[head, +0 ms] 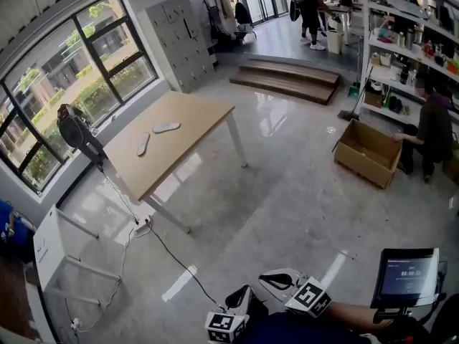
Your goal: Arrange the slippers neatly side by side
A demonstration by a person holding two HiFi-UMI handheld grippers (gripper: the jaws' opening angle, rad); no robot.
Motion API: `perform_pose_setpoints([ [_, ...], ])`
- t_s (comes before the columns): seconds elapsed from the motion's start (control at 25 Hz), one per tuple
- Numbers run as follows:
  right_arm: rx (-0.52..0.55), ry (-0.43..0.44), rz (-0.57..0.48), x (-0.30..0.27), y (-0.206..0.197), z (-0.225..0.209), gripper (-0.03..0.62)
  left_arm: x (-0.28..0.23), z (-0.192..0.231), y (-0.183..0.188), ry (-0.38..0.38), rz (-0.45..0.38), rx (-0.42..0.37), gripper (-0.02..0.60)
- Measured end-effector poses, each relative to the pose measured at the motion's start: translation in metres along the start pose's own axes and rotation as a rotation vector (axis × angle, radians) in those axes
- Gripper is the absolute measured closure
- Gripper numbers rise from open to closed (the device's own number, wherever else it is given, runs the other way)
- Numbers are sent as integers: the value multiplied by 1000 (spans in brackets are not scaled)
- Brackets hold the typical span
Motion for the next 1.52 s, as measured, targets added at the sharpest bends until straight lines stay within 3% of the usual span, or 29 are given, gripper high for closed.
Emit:
perform_pose_setpoints([
  [0.48, 1, -120, 36, -95, 32, -64, 583, -54, 103, 40, -104, -19, -46, 578],
  [0.84, -22, -153, 127, -170, 37, -75, 583, -57, 177, 38, -123, -3, 10, 578],
  [1.36, 42, -52, 207, -256, 42, -73, 583, -44, 253, 22, -47, -28, 104, 578],
  [1.52, 59, 9, 204, -282, 52, -65, 583, -32, 278, 22, 17, -32, 121, 577],
])
Point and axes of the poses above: the fingertips, and each gripper's own axes: x backward along the fingers, z to its left, y out of its top, the point moved 1 cm from there along x, backward along the fingers, and after that the axes turned 2 degrees about -x, right-handed, at the moved point
